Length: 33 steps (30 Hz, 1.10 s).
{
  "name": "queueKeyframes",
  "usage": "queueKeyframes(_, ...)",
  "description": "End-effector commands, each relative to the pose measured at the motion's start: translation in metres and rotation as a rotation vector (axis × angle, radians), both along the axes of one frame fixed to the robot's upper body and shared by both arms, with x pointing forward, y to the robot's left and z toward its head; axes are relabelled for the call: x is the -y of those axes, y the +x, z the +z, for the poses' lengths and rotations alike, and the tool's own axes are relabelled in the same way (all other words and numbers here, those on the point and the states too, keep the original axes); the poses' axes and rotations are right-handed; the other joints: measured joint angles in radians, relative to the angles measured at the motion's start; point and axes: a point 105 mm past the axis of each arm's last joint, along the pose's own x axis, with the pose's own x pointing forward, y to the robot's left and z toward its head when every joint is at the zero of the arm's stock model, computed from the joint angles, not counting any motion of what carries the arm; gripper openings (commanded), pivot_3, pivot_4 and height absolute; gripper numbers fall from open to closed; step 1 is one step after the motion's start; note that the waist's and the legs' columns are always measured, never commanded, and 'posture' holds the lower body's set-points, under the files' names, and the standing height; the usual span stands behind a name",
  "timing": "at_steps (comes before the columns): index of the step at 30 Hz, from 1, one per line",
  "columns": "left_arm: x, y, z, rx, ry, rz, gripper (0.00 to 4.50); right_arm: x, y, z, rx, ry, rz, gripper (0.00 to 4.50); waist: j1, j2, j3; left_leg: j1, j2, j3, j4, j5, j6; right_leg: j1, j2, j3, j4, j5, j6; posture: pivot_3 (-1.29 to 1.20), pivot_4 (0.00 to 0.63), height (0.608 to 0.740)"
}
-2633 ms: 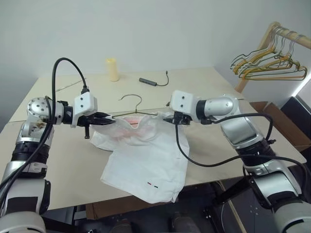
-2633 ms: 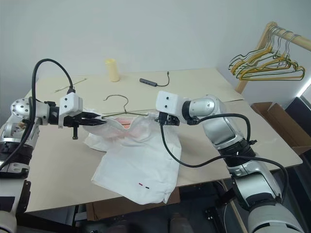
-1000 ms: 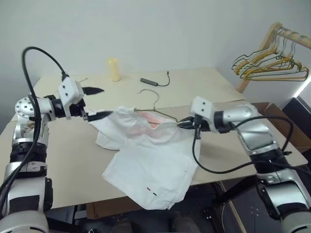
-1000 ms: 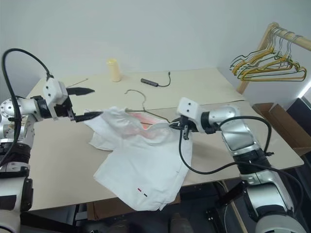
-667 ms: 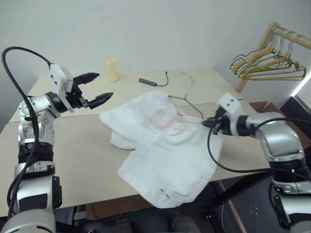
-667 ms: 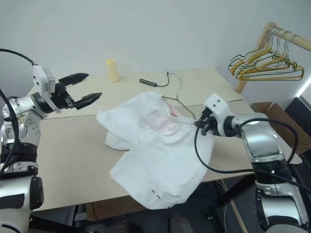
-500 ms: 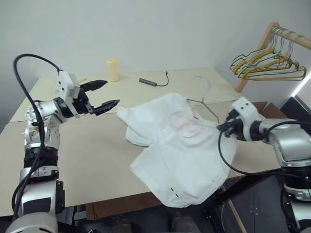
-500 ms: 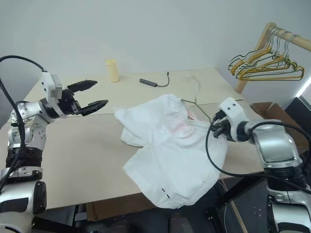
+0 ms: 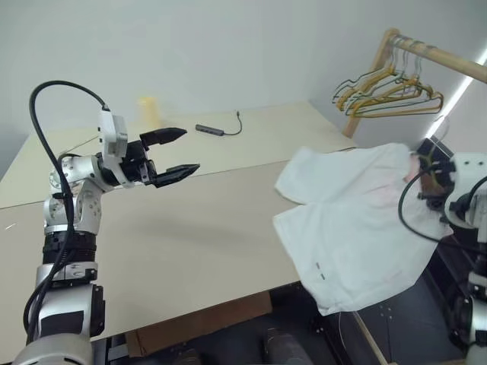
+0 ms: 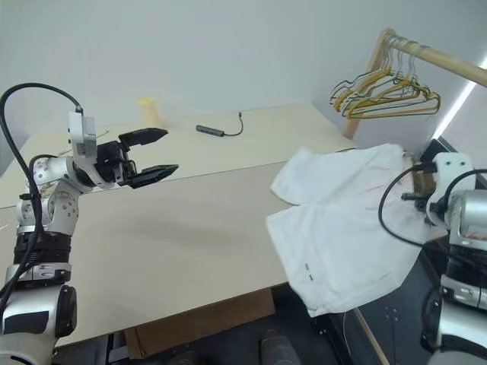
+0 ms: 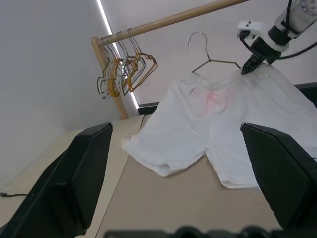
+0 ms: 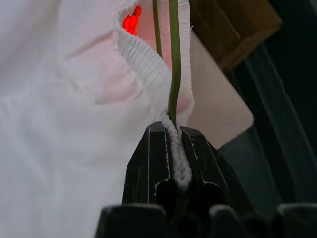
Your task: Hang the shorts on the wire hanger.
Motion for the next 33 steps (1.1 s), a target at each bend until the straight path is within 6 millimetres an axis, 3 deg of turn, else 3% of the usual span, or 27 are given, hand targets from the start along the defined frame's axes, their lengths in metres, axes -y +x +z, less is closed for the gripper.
queueKeyframes(1, 0.000, -0.007, 0.011, 0.044, 0.022, -0.018, 4.50, 0.023, -0.004, 0.036, 0.136, -0.084, -0.183, 0.11, -0.006, 0.000, 0.000, 0.000, 0.000, 0.000, 0.000, 0.000, 0.000, 0.000, 0.000, 0.000, 0.000, 0.000, 0.000, -0.22, 0.000, 0.740)
queueKeyframes(6, -0.001, -0.012, 0.016, 0.078, 0.003, -0.018, 4.50, 0.020, 0.005, 0.062, 0.227, -0.085, -0.256, 0.11, -0.023, 0.001, 0.000, 0.000, 0.000, 0.000, 0.000, 0.000, 0.001, 0.000, 0.000, 0.001, 0.000, 0.000, 0.001, -0.20, 0.000, 0.740)
queueKeyframes(12, 0.000, -0.020, 0.018, 0.082, -0.023, -0.029, 4.50, 0.035, 0.008, 0.074, 0.315, -0.018, -0.390, 0.11, -0.022, 0.002, 0.000, 0.000, 0.000, -0.001, 0.000, -0.001, 0.001, 0.000, 0.000, 0.002, 0.000, -0.001, 0.004, -0.18, 0.000, 0.740)
queueKeyframes(18, 0.002, -0.022, 0.013, 0.083, -0.022, -0.014, 4.50, 0.052, 0.016, 0.070, 0.337, 0.064, -0.481, 0.11, -0.020, 0.003, 0.001, 0.000, -0.002, 0.000, 0.000, -0.001, 0.002, 0.000, -0.002, 0.003, -0.001, -0.001, 0.004, -0.16, 0.000, 0.740)
queueKeyframes(33, -0.003, -0.023, 0.008, 0.074, -0.015, 0.008, 4.50, 0.063, 0.025, 0.053, 0.322, 0.197, -0.593, 0.11, -0.019, 0.006, 0.003, 0.004, -0.003, 0.004, -0.005, -0.001, 0.003, 0.001, -0.002, 0.010, -0.002, -0.002, 0.007, -0.15, 0.000, 0.740)
